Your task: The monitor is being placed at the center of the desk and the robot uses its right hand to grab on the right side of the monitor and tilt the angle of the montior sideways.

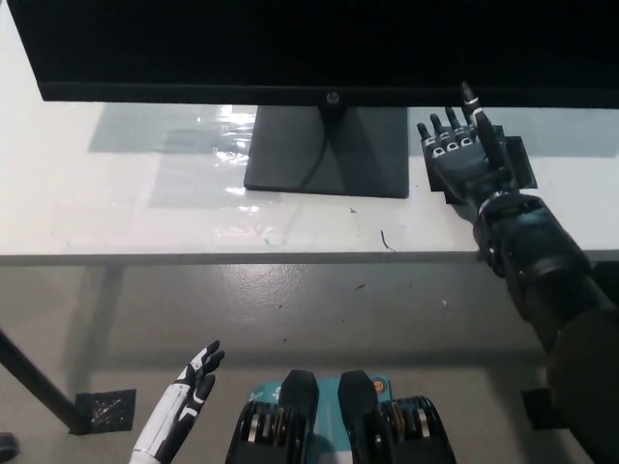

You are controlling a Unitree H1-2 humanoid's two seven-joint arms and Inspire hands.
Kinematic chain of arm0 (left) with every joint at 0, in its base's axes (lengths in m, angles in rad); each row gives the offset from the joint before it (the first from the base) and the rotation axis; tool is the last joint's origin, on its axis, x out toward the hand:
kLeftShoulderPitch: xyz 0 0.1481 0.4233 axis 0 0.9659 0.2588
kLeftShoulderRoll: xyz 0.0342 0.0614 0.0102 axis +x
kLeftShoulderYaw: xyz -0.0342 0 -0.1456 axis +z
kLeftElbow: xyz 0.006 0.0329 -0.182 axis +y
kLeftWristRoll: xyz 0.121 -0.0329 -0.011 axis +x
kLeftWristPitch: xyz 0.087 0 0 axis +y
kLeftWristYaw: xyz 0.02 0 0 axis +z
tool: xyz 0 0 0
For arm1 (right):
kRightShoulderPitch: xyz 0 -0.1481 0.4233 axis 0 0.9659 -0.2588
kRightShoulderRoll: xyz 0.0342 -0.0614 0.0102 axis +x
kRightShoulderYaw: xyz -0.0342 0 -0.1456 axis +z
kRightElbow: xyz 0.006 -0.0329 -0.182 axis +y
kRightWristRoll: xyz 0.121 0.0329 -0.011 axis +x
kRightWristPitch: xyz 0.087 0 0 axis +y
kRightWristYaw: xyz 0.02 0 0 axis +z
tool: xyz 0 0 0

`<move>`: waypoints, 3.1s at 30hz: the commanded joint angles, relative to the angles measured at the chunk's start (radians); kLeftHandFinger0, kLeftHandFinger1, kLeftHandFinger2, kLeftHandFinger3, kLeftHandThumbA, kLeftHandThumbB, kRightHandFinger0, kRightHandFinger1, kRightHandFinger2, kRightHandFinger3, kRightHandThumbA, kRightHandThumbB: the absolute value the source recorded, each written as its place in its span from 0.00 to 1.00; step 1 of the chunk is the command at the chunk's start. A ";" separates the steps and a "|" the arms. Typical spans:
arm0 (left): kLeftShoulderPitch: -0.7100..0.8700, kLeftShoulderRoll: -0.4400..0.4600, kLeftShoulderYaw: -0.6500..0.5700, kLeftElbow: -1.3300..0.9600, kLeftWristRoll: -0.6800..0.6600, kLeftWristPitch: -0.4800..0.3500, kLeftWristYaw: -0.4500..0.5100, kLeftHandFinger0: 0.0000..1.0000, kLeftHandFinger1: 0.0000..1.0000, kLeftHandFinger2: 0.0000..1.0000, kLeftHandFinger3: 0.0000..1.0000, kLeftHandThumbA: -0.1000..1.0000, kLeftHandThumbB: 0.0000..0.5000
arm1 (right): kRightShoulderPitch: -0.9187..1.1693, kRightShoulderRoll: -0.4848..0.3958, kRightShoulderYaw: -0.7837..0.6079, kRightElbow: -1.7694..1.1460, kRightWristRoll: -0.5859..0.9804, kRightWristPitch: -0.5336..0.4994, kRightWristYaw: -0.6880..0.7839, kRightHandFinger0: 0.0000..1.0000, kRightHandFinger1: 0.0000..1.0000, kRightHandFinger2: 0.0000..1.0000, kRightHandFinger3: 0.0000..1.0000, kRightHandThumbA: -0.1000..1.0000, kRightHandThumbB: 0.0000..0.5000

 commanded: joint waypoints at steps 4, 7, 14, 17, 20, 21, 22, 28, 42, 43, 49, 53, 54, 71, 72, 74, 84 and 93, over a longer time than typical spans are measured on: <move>-0.006 0.006 -0.001 -0.024 -0.004 -0.039 0.013 1.00 1.00 1.00 1.00 1.00 0.62 | -0.111 -0.058 -0.012 -0.011 -0.031 -0.073 -0.095 1.00 1.00 1.00 1.00 1.00 0.74; -0.007 0.007 -0.002 -0.024 0.001 -0.039 0.016 1.00 1.00 1.00 1.00 1.00 0.63 | -0.111 -0.059 -0.013 -0.011 -0.036 -0.073 -0.090 1.00 1.00 1.00 1.00 1.00 0.76; -0.013 0.005 -0.002 -0.024 -0.005 -0.039 0.006 1.00 1.00 1.00 1.00 1.00 0.63 | -0.076 -0.058 -0.011 -0.025 -0.045 -0.061 -0.015 1.00 1.00 1.00 1.00 1.00 0.78; -0.020 0.008 0.000 -0.024 0.000 -0.039 0.009 1.00 1.00 1.00 1.00 1.00 0.61 | -0.048 -0.048 -0.002 -0.048 -0.054 -0.041 0.089 1.00 1.00 1.00 1.00 1.00 0.77; -0.032 0.008 -0.002 -0.017 0.000 -0.039 0.010 1.00 1.00 1.00 1.00 1.00 0.59 | 0.001 -0.022 0.032 -0.133 -0.073 -0.045 0.184 1.00 1.00 1.00 1.00 1.00 0.80; -0.031 0.008 0.001 -0.015 -0.005 -0.039 0.004 1.00 1.00 1.00 1.00 1.00 0.61 | 0.065 0.013 0.056 -0.265 -0.073 -0.024 0.213 1.00 1.00 1.00 1.00 1.00 0.79; -0.030 0.008 0.003 -0.015 -0.006 -0.039 0.003 1.00 1.00 1.00 1.00 1.00 0.63 | 0.131 0.049 0.084 -0.420 -0.072 0.008 0.210 1.00 1.00 1.00 1.00 1.00 0.77; -0.040 0.009 0.009 -0.003 -0.015 -0.039 0.003 1.00 1.00 1.00 1.00 1.00 0.65 | 0.491 0.167 0.265 -1.258 0.005 0.200 0.155 1.00 1.00 1.00 1.00 1.00 0.82; -0.034 0.009 -0.003 0.015 0.009 -0.039 0.021 1.00 1.00 1.00 1.00 1.00 0.64 | 0.845 0.029 0.435 -2.074 0.381 0.287 0.200 1.00 1.00 1.00 1.00 1.00 0.88; -0.034 0.009 -0.003 0.015 0.009 -0.039 0.022 1.00 1.00 1.00 1.00 1.00 0.64 | 0.848 0.026 0.438 -2.079 0.385 0.285 0.198 1.00 1.00 1.00 1.00 1.00 0.88; -0.040 0.008 -0.002 0.021 0.003 -0.039 0.014 1.00 1.00 1.00 1.00 1.00 0.63 | 0.958 -0.014 0.525 -2.304 0.380 0.225 0.213 0.88 1.00 1.00 1.00 1.00 0.87; -0.037 0.007 -0.004 0.023 0.003 -0.039 0.014 1.00 1.00 1.00 1.00 1.00 0.63 | 0.998 -0.025 0.558 -2.342 0.393 0.219 0.202 0.83 1.00 1.00 1.00 1.00 0.86; -0.037 0.005 -0.003 0.022 0.002 -0.039 0.015 1.00 1.00 1.00 1.00 1.00 0.65 | 1.002 -0.028 0.583 -2.363 0.339 0.218 0.225 0.86 0.97 1.00 1.00 0.99 0.94; -0.043 0.009 -0.008 0.015 0.012 -0.039 0.017 1.00 1.00 1.00 1.00 1.00 0.62 | 1.179 0.121 0.666 -1.764 -0.514 -0.354 0.262 1.00 1.00 1.00 1.00 1.00 0.71; -0.044 0.009 -0.008 0.015 0.012 -0.039 0.016 1.00 1.00 1.00 1.00 1.00 0.62 | 1.173 0.122 0.665 -1.723 -0.547 -0.365 0.236 1.00 1.00 1.00 1.00 1.00 0.67; -0.044 0.010 -0.008 0.011 0.012 -0.039 0.014 1.00 1.00 1.00 1.00 1.00 0.61 | 1.154 0.124 0.660 -1.609 -0.619 -0.408 0.179 1.00 1.00 1.00 1.00 1.00 0.64; -0.048 0.016 -0.005 -0.001 0.010 -0.039 0.012 1.00 1.00 1.00 1.00 1.00 0.58 | 1.047 0.086 0.638 -1.192 -0.844 -0.512 -0.035 1.00 1.00 1.00 1.00 1.00 0.56; -0.050 0.020 -0.003 -0.001 0.012 -0.039 0.010 1.00 1.00 1.00 1.00 1.00 0.57 | 1.006 0.062 0.656 -1.085 -0.888 -0.512 -0.108 1.00 1.00 1.00 1.00 1.00 0.54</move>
